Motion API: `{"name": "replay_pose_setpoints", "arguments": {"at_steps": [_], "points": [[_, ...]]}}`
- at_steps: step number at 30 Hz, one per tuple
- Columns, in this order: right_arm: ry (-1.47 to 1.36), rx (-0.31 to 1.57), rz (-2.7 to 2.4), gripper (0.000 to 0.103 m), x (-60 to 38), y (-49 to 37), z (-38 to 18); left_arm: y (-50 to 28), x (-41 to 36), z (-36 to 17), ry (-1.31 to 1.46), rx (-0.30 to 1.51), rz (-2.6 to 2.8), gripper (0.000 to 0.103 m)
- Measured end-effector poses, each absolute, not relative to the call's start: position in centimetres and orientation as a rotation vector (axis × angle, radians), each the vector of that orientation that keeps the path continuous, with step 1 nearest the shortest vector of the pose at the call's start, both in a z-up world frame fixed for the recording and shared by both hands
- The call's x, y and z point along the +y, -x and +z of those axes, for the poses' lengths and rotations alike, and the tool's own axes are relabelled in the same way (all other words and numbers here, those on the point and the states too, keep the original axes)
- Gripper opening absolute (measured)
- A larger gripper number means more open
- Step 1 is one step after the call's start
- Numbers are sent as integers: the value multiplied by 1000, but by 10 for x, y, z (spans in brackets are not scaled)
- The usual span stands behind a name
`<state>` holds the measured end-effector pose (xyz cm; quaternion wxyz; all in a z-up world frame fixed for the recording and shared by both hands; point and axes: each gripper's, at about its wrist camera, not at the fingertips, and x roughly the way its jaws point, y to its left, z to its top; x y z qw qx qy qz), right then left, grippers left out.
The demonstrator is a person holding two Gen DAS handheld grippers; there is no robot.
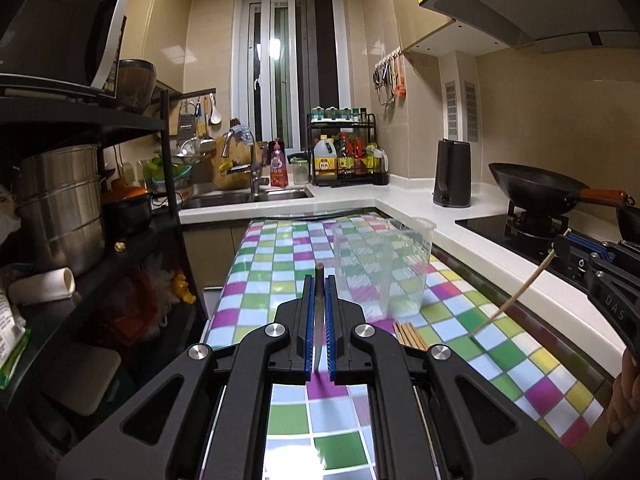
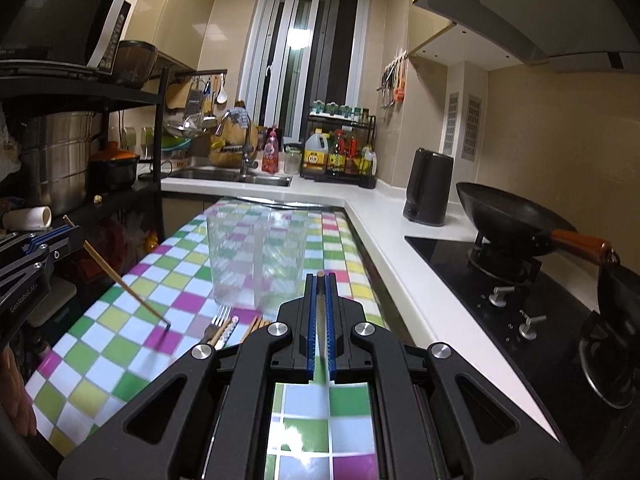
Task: Organize utensils
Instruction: 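Lift both held chopsticks and carry them toward the clear plastic container, then lower both chopsticks into the container and open both tools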
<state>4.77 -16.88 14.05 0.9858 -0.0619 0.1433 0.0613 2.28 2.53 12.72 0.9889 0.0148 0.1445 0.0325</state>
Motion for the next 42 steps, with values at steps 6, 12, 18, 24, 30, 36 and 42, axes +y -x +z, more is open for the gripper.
{"name": "replay_pose_setpoints", "arguments": {"at_steps": [6,12,18,24,30,36,42], "points": [[101,284,144,4,-173,-61,169,-33,29,146,-28,292,50,5],[44,318,197,4,-178,-79,201,-53,42,166,45,370,-8,5],[3,324,224,4,-178,-96,230,-76,55,185,105,405,-62,5],[-29,303,252,4,-176,-117,272,-104,62,217,137,413,-115,5],[-21,263,268,4,-167,-142,316,-134,61,262,133,369,-156,5],[-54,238,269,4,-163,-174,341,-170,54,295,128,317,-172,5],[-70,299,274,4,-153,-213,319,-206,45,290,133,314,-178,5]]}}
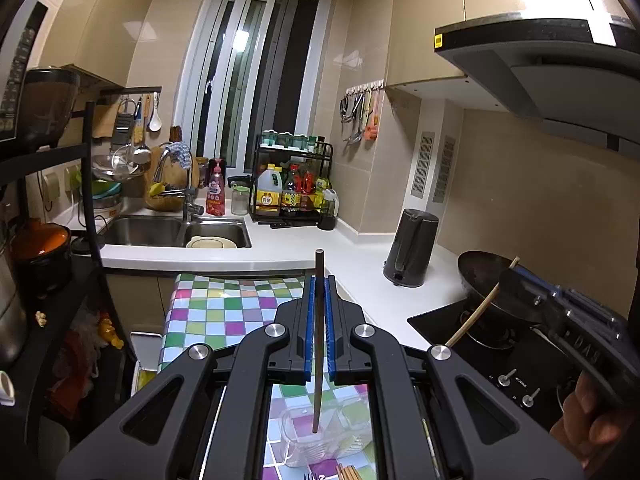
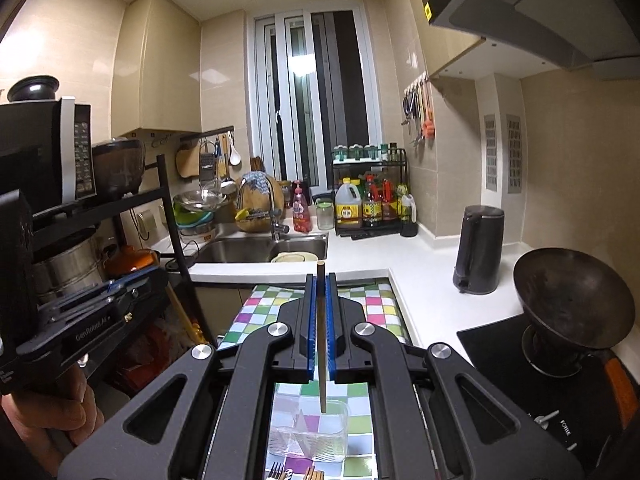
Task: Organize utensils
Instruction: 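Lower both chopsticks into the container and open both tools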
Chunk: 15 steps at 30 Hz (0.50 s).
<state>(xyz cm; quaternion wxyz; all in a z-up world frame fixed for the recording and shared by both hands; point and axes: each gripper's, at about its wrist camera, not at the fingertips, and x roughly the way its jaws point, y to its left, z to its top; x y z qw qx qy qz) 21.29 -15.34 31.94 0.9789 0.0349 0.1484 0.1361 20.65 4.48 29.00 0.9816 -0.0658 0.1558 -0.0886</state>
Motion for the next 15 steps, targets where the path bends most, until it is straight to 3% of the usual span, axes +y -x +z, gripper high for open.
{"name": "replay_pose_setpoints", "arguments": {"at_steps": [15], "points": [[-29,529,277,4,-130,-269,207,-266,36,173,128,553,-133,5]]}}
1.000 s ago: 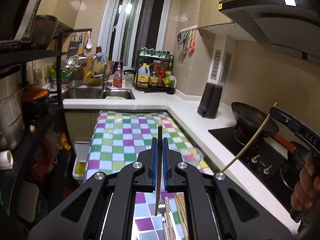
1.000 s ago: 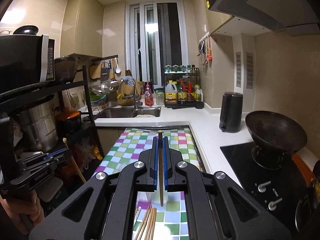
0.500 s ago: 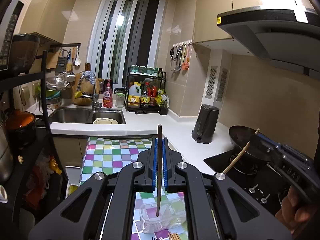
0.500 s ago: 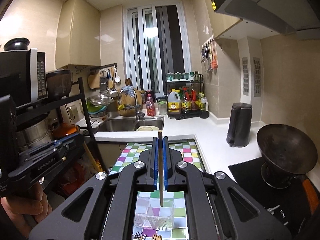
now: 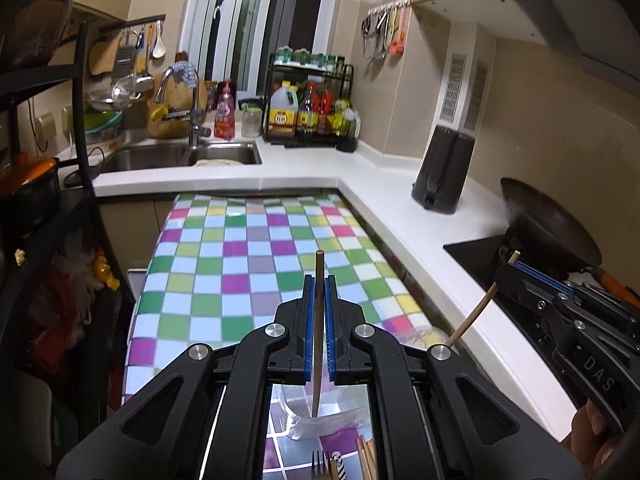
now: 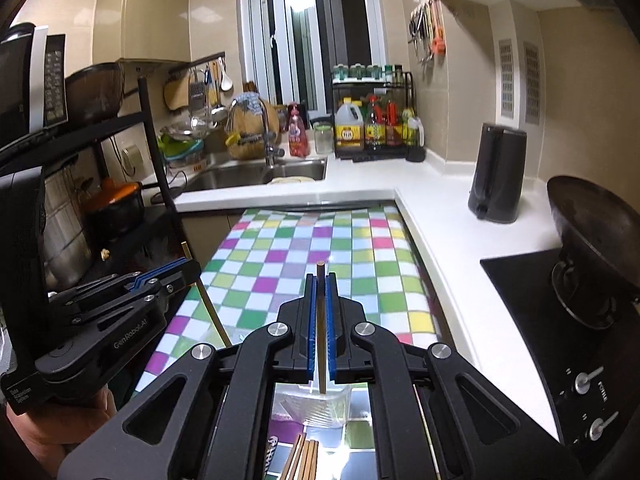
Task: Organize utensils
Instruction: 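Lower both chopsticks into the container and open both tools, then withdraw both open tools back toward the remaining utensils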
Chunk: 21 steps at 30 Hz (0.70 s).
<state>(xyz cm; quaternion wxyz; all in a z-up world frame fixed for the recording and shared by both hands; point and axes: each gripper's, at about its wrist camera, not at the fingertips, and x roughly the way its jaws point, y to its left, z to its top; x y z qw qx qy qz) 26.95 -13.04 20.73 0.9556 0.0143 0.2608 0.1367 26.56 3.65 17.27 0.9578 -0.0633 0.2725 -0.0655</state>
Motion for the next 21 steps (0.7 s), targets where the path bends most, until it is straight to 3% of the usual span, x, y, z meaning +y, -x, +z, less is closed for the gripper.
{"name": "replay_pose_setpoints", "arguments": {"at_steps": [7,9,11,14,21], "points": [[-19,585,276,6,-127,-276,188,-271,28,166,107,576,-135,5],[-16,590,273,11,-127,-275,188,-271,28,168,108,581,-124,13],[-13,582,262,26,-127,-272,191,-268,27,171,99,561,-112,38],[-4,563,235,36,-130,-266,199,-257,27,184,79,517,-83,44],[5,469,202,39,-143,-227,231,-214,33,216,82,420,-40,59]]}}
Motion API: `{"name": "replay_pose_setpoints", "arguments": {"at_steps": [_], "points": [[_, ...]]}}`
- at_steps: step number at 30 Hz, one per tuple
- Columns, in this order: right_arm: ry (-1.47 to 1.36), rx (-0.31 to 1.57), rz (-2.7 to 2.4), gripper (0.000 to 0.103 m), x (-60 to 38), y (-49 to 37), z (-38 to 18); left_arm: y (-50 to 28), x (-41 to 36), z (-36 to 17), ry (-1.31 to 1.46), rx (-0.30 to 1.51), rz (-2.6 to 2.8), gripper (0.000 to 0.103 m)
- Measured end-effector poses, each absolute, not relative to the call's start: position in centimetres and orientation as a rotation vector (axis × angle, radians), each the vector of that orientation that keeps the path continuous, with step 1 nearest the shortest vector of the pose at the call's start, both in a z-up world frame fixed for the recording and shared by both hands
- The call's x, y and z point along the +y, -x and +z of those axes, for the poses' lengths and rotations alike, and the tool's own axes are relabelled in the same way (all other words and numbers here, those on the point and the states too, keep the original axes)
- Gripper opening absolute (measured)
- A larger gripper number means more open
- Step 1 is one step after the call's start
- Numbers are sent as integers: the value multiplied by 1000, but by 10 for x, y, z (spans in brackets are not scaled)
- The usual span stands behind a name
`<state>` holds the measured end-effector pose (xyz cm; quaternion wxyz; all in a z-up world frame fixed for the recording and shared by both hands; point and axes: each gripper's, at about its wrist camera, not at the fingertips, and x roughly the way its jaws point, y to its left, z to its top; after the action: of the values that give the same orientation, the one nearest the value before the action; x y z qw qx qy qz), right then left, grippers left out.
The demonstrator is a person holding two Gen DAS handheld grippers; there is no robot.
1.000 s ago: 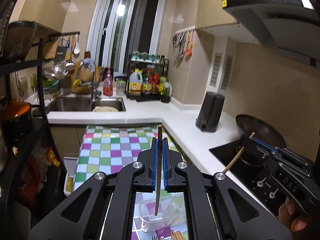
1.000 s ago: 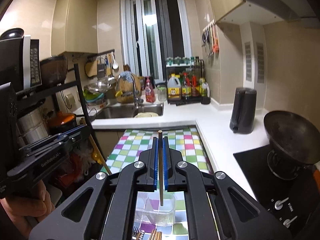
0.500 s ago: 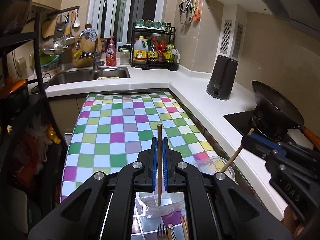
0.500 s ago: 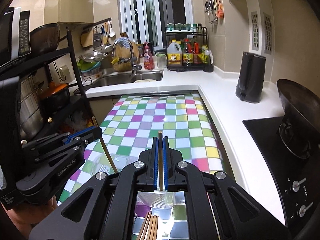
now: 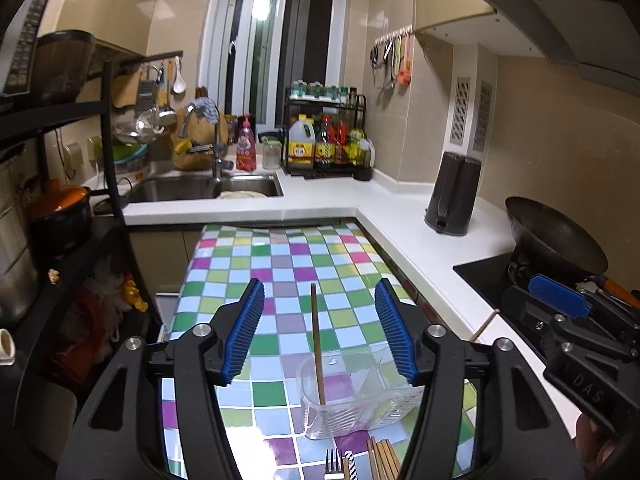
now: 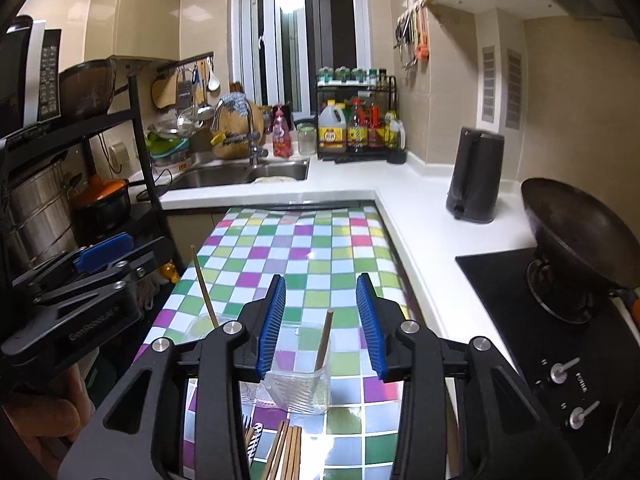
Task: Organize utensils
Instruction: 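Withdraw both open tools back toward the remaining utensils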
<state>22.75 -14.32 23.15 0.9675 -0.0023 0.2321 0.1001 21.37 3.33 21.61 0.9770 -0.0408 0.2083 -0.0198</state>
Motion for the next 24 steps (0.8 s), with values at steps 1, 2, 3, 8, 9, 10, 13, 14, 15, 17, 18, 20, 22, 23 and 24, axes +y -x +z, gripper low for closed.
{"name": "replay_pose_setpoints", "arguments": {"at_steps": [1,2,3,8,9,10,13,14,15,17,18,20,22,23,24], "points": [[10,452,199,39,-145,-220,235,-207,34,219,82,409,-37,60],[15,432,197,40,-146,-211,239,-200,34,220,82,399,-35,62],[18,418,195,40,-147,-204,242,-192,34,222,81,390,-32,63],[6,330,172,49,-158,-160,248,-150,30,220,68,335,-32,65],[-3,316,168,50,-161,-152,247,-141,29,217,65,324,-37,65],[-11,305,167,51,-165,-145,246,-134,29,213,64,318,-38,66],[-40,286,161,52,-174,-125,236,-115,24,199,51,314,-39,67],[-46,278,154,52,-176,-120,232,-109,22,193,43,315,-29,67],[-51,269,141,52,-178,-113,226,-103,21,188,40,316,-23,67],[-63,274,141,52,-180,-105,214,-92,23,174,51,323,-26,67],[-65,281,147,52,-180,-102,208,-87,23,167,56,329,-26,67],[-55,295,147,52,-176,-96,195,-76,23,153,58,338,-35,67],[-49,304,152,52,-175,-88,182,-65,23,137,61,349,-32,67],[-46,316,160,52,-174,-84,174,-60,24,129,64,355,-34,67],[-45,326,162,52,-173,-81,166,-55,24,120,65,366,-35,67]]}}
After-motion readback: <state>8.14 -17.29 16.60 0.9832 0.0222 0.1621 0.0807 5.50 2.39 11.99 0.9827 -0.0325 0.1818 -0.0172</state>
